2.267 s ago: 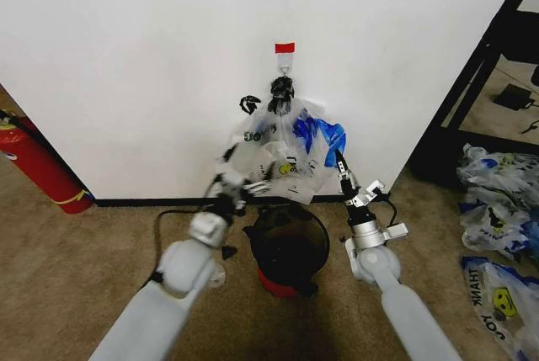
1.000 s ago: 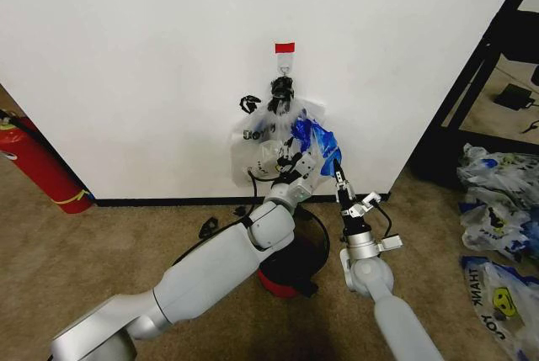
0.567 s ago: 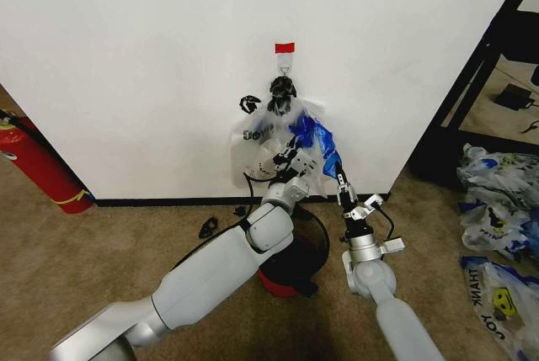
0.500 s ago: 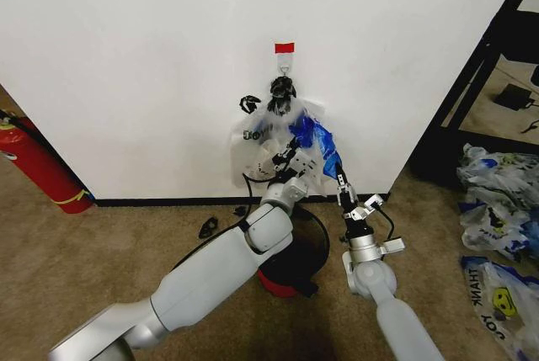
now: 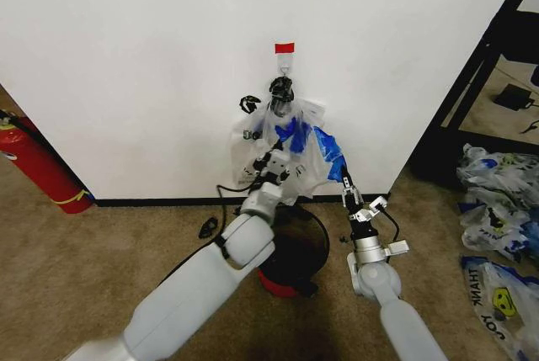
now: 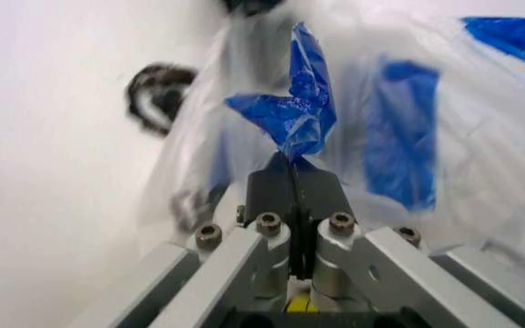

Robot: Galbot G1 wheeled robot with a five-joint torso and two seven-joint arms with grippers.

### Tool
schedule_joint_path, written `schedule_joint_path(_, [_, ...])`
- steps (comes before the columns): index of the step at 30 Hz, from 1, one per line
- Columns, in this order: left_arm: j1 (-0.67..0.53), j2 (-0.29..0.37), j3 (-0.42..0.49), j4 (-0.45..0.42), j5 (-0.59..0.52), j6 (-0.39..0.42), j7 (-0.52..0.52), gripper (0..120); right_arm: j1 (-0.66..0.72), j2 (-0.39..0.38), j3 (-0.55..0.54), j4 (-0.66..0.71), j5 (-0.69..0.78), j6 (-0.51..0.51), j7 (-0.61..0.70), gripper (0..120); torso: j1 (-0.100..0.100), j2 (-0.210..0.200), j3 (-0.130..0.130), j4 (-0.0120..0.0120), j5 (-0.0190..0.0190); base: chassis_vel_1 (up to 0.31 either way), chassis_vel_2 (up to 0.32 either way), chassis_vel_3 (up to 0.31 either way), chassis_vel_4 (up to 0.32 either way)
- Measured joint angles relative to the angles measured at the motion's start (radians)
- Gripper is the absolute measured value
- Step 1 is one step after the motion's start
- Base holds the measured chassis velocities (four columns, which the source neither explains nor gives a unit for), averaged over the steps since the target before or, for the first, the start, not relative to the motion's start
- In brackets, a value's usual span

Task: Pick up the garbage bag from the wall and place it over the trash bin.

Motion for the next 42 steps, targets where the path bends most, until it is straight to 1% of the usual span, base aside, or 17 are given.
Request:
schedule_joint_path(1, [0.016, 0.001, -0.011, -0.005, 0.003, -0.008, 0.004, 0, -0.004, -0.003, 0.0, 0.0, -0.005, 0.0, 0.0, 0, 0.0, 0.0, 0.0, 0.0001, -0.0001, 0.0, 0.0, 0.0, 0.0])
schedule_joint_path(5, [0.157, 0.003, -0.098, -0.072, 0.043, -0.056, 0.038, 0, -0.051, -0.025, 0.001, 0.013, -0.046, 0.01, -0.022, 0, 0.0, 0.0, 0.0, 0.0, -0.0001, 0.0, 0.0, 0.0, 0.0])
schedule_joint_path(6, [0.157, 0.003, -0.098, -0.072, 0.043, -0.056, 0.038, 0, -0.051, -0.025, 0.001, 0.013, -0.046, 0.01, -0.022, 0, 0.0, 0.0, 0.0, 0.0, -0.0001, 0.0, 0.0, 0.0, 0.0])
schedule_joint_path(9, [0.216, 0.005, -0.131, -0.105, 0.057, -0.069, 0.049, 0, -0.083, -0.038, 0.001, 0.024, -0.066, 0.018, -0.041, 0, 0.0, 0.0, 0.0, 0.0, -0.0001, 0.0, 0.0, 0.0, 0.0])
schedule_joint_path(11, [0.288, 0.01, -0.163, -0.149, 0.068, -0.077, 0.058, 0, -0.132, -0.057, 0.008, 0.046, -0.093, 0.028, -0.082, 0, 0.0, 0.0, 0.0, 0.0001, 0.0, 0.0, 0.0, 0.0, 0.0])
schedule_joint_path(14, [0.322, 0.013, -0.18, -0.169, 0.072, -0.079, 0.063, 0, -0.154, -0.067, 0.013, 0.057, -0.105, 0.032, -0.105, 0, 0.0, 0.0, 0.0, -0.0001, 0.0, 0.0, 0.0, 0.0, 0.0])
schedule_joint_path(16, [0.395, 0.021, -0.217, -0.215, 0.084, -0.087, 0.074, 0, -0.203, -0.092, 0.028, 0.087, -0.147, 0.042, -0.144, 0, 0.0, 0.0, 0.0, 0.0, -0.0001, 0.0, 0.0, 0.0, 0.0])
schedule_joint_path(19, [0.462, 0.032, -0.243, -0.279, 0.097, -0.096, 0.077, 0, -0.25, -0.115, 0.042, 0.124, -0.183, 0.06, -0.167, 0, 0.0, 0.0, 0.0, 0.0, 0.0001, 0.0, 0.0, 0.0, 0.0])
schedule_joint_path(20, [0.462, 0.032, -0.243, -0.279, 0.097, -0.096, 0.077, 0, -0.25, -0.115, 0.042, 0.124, -0.183, 0.06, -0.167, 0, 0.0, 0.0, 0.0, 0.0, 0.0001, 0.0, 0.0, 0.0, 0.0])
schedule_joint_path(23, [0.502, 0.037, -0.259, -0.34, 0.104, -0.097, 0.078, 0, -0.287, -0.132, 0.051, 0.164, -0.199, 0.079, -0.18, 0, 0.0, 0.0, 0.0, 0.0, 0.0001, 0.0, 0.0, 0.0, 0.0])
schedule_joint_path(26, [0.56, 0.05, -0.273, -0.426, 0.117, -0.098, 0.08, 0, -0.325, -0.146, 0.066, 0.237, -0.201, 0.103, -0.185, 0, 0.0, 0.0, 0.0, 0.0, 0.0, 0.0, 0.0, 0.0, 0.0])
schedule_joint_path(28, [0.573, 0.053, -0.277, -0.443, 0.123, -0.098, 0.08, 0, -0.334, -0.149, 0.07, 0.257, -0.199, 0.107, -0.185, 0, 0.0, 0.0, 0.0, -0.0001, 0.0001, 0.0, 0.0, 0.0, 0.0])
schedule_joint_path(31, [0.623, 0.06, -0.288, -0.499, 0.153, -0.099, 0.082, 0, -0.361, -0.158, 0.086, 0.332, -0.194, 0.122, -0.182, 0, 0.0, 0.0, 0.0, 0.0001, 0.0, 0.0, 0.0, 0.0, 0.0])
schedule_joint_path(33, [0.64, 0.06, -0.291, -0.518, 0.162, -0.099, 0.082, 0, -0.369, -0.159, 0.095, 0.362, -0.197, 0.126, -0.179, 0, 0.0, 0.0, 0.0, 0.0, 0.0001, 0.0, 0.0, 0.0, 0.0])
schedule_joint_path(35, [0.669, 0.06, -0.296, -0.554, 0.176, -0.098, 0.082, 0, -0.387, -0.16, 0.111, 0.433, -0.202, 0.13, -0.168, 0, 0.0, 0.0, 0.0, 0.0, 0.0, 0.0, 0.0, 0.0, 0.0])
schedule_joint_path(39, [0.699, 0.06, -0.306, -0.58, 0.186, -0.088, 0.081, 0, -0.414, -0.161, 0.118, 0.492, -0.211, 0.13, -0.167, 0, 0.0, 0.0, 0.0, 0.0001, -0.0001, 0.0, 0.0, 0.0, 0.0])
schedule_joint_path(42, [0.716, 0.06, -0.311, -0.559, 0.196, -0.096, 0.072, 0, -0.427, -0.161, 0.113, 0.474, -0.251, 0.144, -0.198, 0, 0.0, 0.0, 0.0, 0.0, 0.0, 0.0, 0.0, 0.0, 0.0])
